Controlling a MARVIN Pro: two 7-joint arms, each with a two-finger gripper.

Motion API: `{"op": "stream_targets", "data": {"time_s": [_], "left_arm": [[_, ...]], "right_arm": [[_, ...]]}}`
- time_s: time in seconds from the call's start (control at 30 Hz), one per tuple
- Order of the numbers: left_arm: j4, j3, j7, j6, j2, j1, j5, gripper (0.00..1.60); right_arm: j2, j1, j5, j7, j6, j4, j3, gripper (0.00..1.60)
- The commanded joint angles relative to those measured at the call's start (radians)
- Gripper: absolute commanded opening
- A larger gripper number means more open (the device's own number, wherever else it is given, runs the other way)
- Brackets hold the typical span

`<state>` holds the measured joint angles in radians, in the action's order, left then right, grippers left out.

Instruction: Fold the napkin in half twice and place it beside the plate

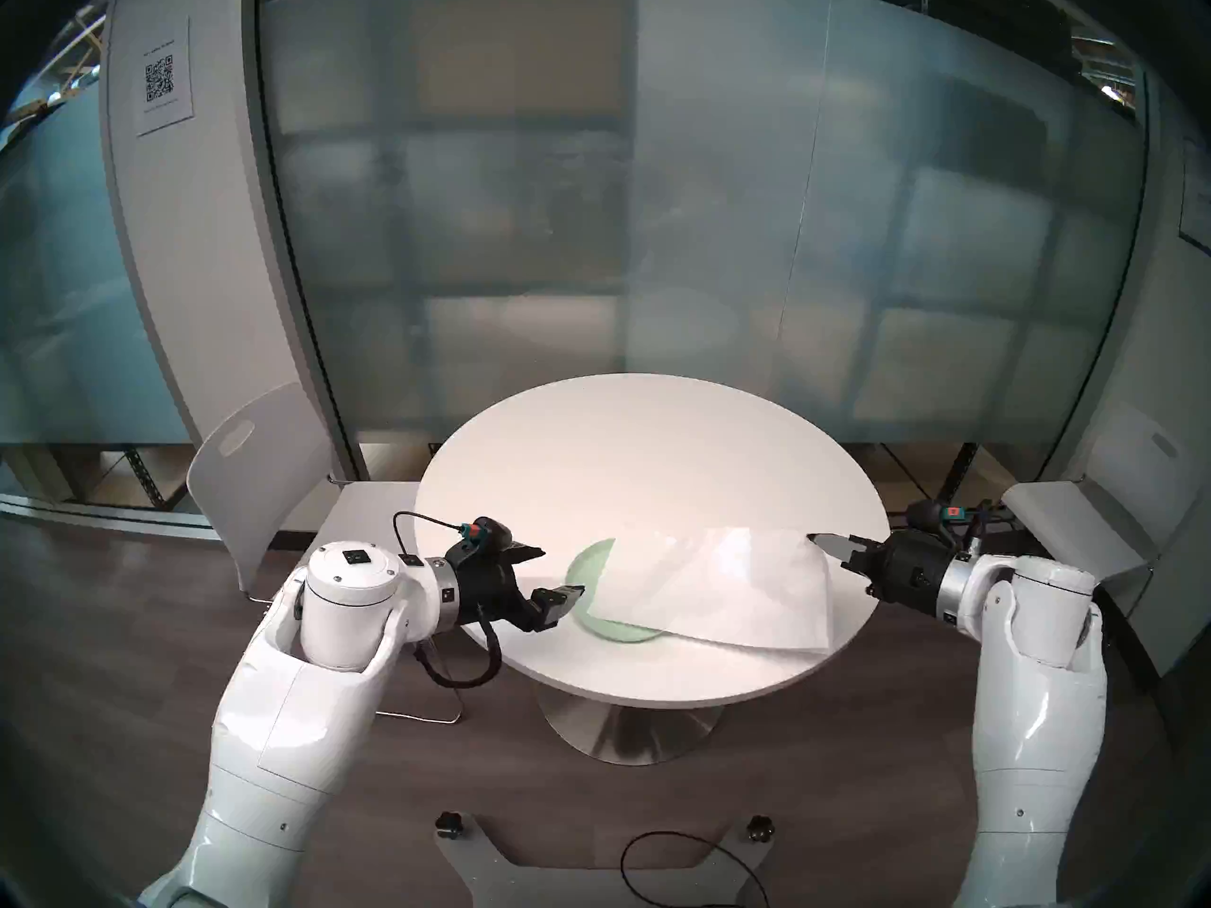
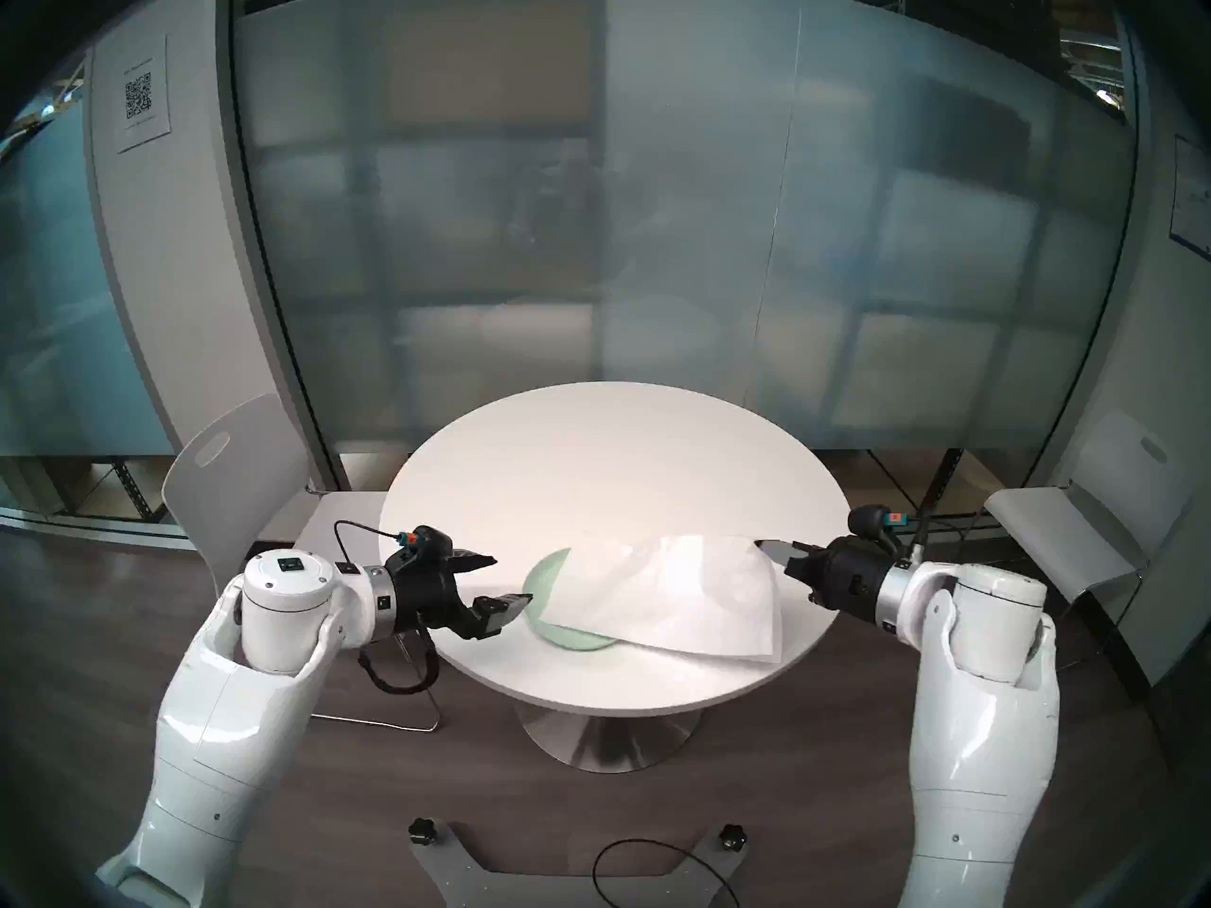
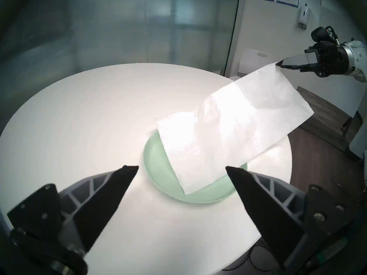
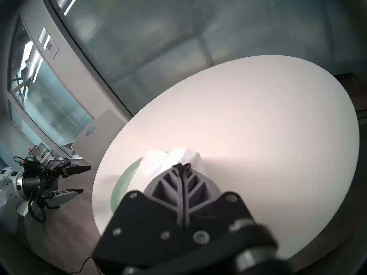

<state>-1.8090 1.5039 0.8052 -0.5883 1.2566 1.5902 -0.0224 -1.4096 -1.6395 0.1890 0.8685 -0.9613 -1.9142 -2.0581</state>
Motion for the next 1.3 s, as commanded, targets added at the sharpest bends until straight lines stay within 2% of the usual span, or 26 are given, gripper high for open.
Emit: {"op": "stream_targets", "data": {"time_s": [0.0, 0.2, 0.43, 0.77, 1.27], "left_arm": [[0.003, -0.006, 0.008, 0.007, 0.005, -0.027, -0.006, 1.60], [0.012, -0.014, 0.010, 0.010, 0.008, -0.033, -0.006, 1.60], [0.005, 0.000, 0.007, 0.011, 0.007, -0.011, -0.010, 1.60], [-0.012, 0.019, 0.003, 0.001, 0.017, 0.005, -0.018, 1.60], [-0.018, 0.009, 0.000, -0.003, 0.024, 0.007, -0.014, 1.60]], "right_arm": [[-0.012, -0.071, 0.049, 0.037, 0.001, -0.083, -0.051, 0.00], [-0.012, -0.094, 0.060, 0.014, 0.001, -0.067, -0.069, 0.00], [0.022, -0.052, 0.057, -0.023, 0.001, 0.007, -0.088, 0.00], [0.017, -0.018, 0.059, -0.060, 0.001, 0.035, -0.121, 0.00], [0.065, -0.029, 0.069, -0.058, 0.001, 0.072, -0.159, 0.00]]}}
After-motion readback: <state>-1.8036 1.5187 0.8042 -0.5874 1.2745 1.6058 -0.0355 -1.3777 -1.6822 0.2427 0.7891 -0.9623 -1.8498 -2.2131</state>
